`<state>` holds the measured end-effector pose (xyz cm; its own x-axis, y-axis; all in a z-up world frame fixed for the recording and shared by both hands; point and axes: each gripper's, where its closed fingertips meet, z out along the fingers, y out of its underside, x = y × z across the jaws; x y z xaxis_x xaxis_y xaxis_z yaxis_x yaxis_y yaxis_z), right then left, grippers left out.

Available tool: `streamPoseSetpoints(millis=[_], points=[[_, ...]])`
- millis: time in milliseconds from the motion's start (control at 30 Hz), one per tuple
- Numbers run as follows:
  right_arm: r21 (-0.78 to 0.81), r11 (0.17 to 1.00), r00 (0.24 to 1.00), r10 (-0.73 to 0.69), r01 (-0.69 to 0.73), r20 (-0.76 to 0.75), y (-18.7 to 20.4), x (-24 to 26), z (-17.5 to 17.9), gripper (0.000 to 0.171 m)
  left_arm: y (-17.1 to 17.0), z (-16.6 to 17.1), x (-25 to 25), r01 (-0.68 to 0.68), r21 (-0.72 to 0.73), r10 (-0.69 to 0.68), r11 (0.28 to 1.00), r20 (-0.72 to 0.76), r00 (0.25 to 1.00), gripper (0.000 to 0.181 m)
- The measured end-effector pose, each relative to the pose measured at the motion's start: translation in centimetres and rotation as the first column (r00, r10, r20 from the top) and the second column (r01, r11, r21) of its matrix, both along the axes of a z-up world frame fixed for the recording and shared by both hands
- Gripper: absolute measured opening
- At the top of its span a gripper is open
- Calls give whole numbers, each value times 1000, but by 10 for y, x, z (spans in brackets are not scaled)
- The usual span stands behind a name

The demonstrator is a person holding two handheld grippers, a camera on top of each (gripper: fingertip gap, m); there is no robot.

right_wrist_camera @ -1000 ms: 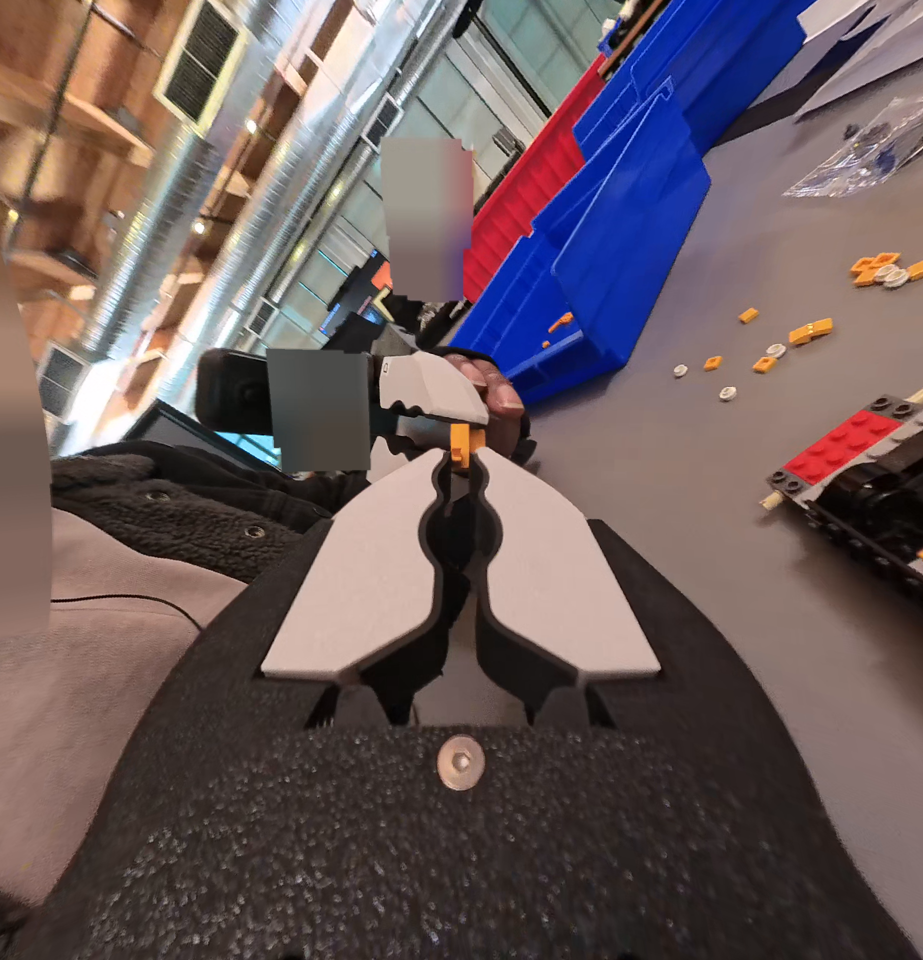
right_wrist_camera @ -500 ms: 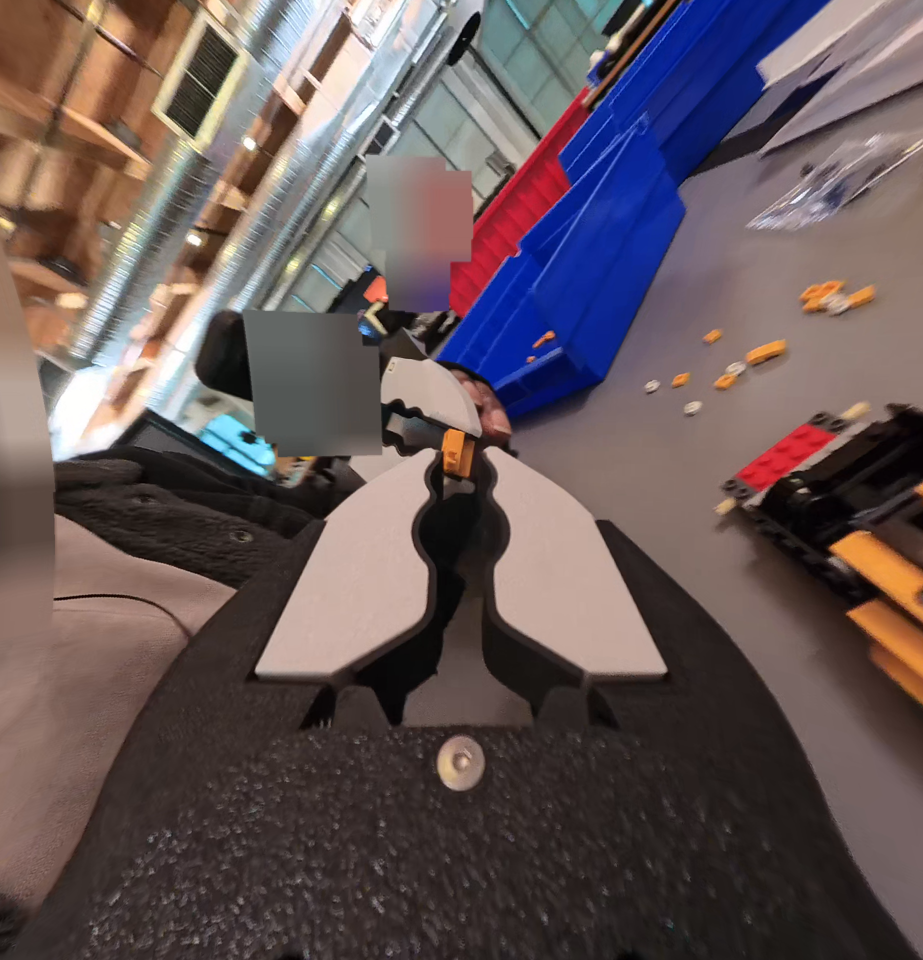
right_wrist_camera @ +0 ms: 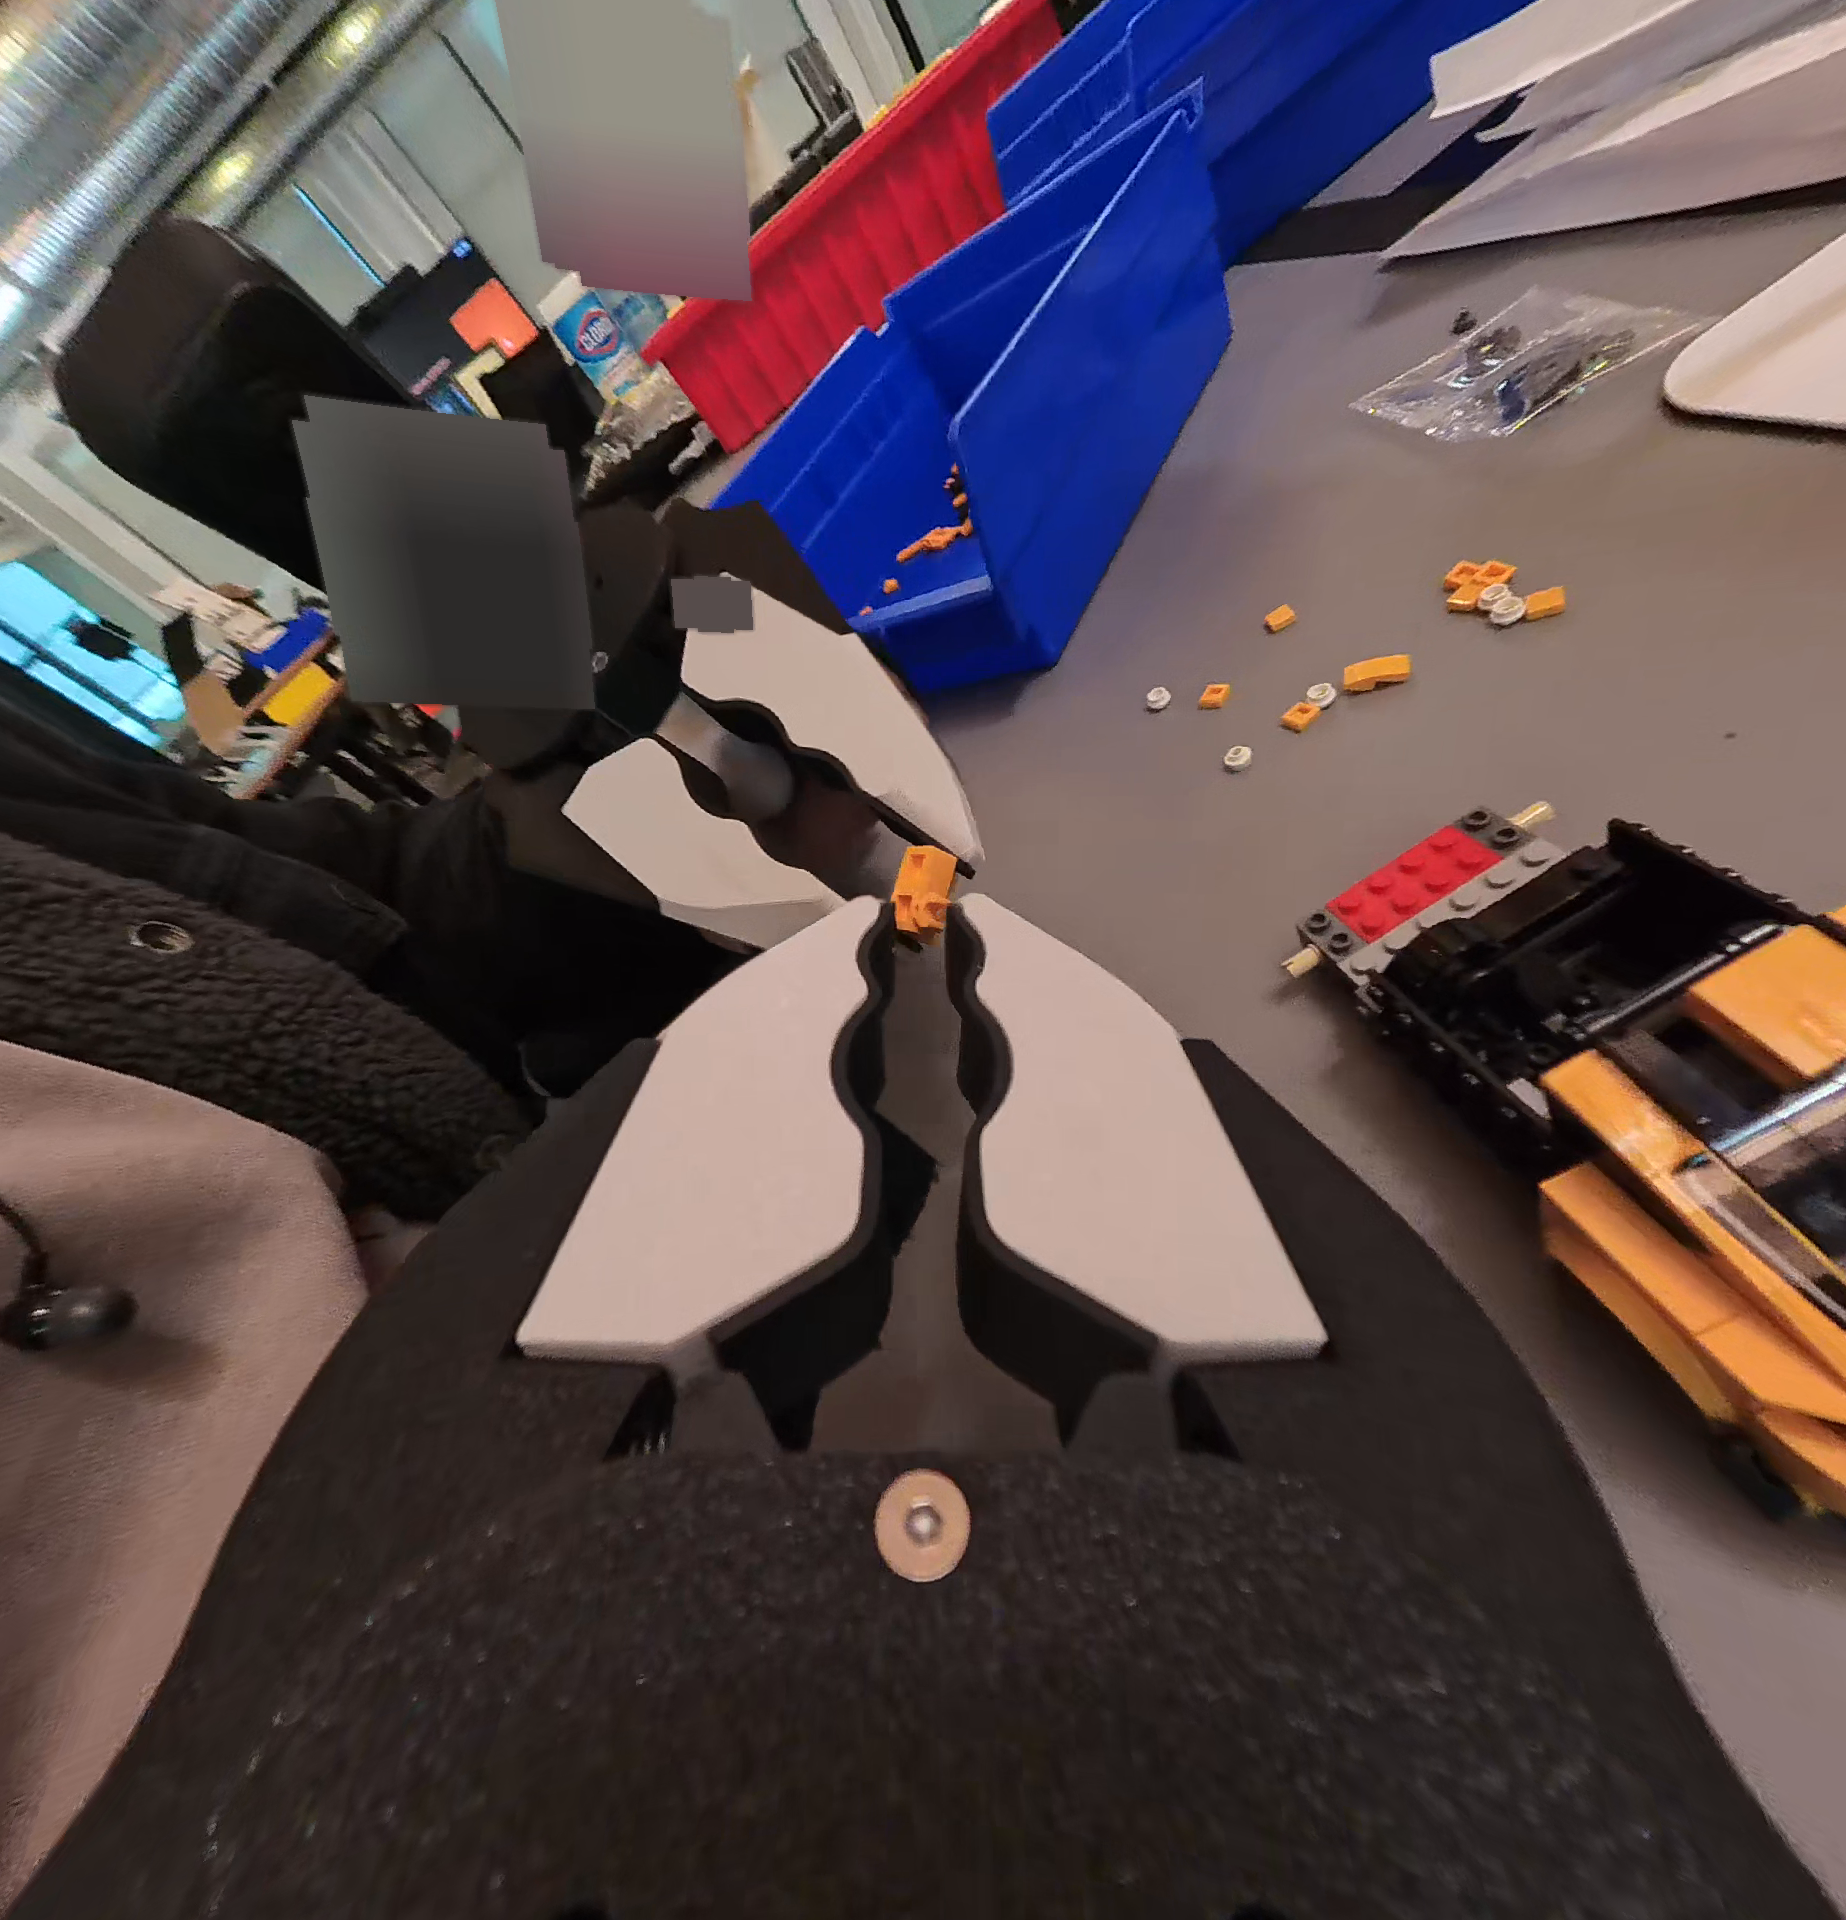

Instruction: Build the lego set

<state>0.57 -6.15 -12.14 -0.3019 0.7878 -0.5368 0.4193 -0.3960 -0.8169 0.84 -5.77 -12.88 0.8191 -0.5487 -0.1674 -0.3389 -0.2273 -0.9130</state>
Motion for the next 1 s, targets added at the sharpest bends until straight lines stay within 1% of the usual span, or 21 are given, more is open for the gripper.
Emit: streamPoseSetpoints(millis=[133,267,400,533,667,733,833,900,1000], points=[[-70,997,999,24,-26,-24,-2,2,6,6,-1,4,3,18,6,-18,1000,52,998,15],[-161,984,997,62,-69,-47,-4,6,14,5,-4,12,7,62,9,-63,998,175,983,16],[-198,973,991,105,-120,-85,-6,11,22,4,-9,21,11,125,-4,-117,992,320,940,15],[-248,958,986,116,-142,-116,-7,13,29,4,-11,25,13,157,-21,-136,987,398,907,13],[-283,944,982,135,-169,-135,-9,16,33,4,-12,30,13,189,-29,-150,982,494,857,13],[-301,935,979,151,-187,-138,-10,17,34,4,-13,33,12,194,-22,-155,981,520,840,13],[-331,920,976,180,-211,-123,-14,18,32,4,-16,34,14,216,-9,-181,976,511,841,8],[-339,917,976,179,-210,-121,-13,19,32,4,-17,31,16,221,-15,-185,975,490,852,7],[-333,921,978,167,-200,-126,-12,18,33,5,-17,30,18,231,-42,-178,972,510,841,5]])
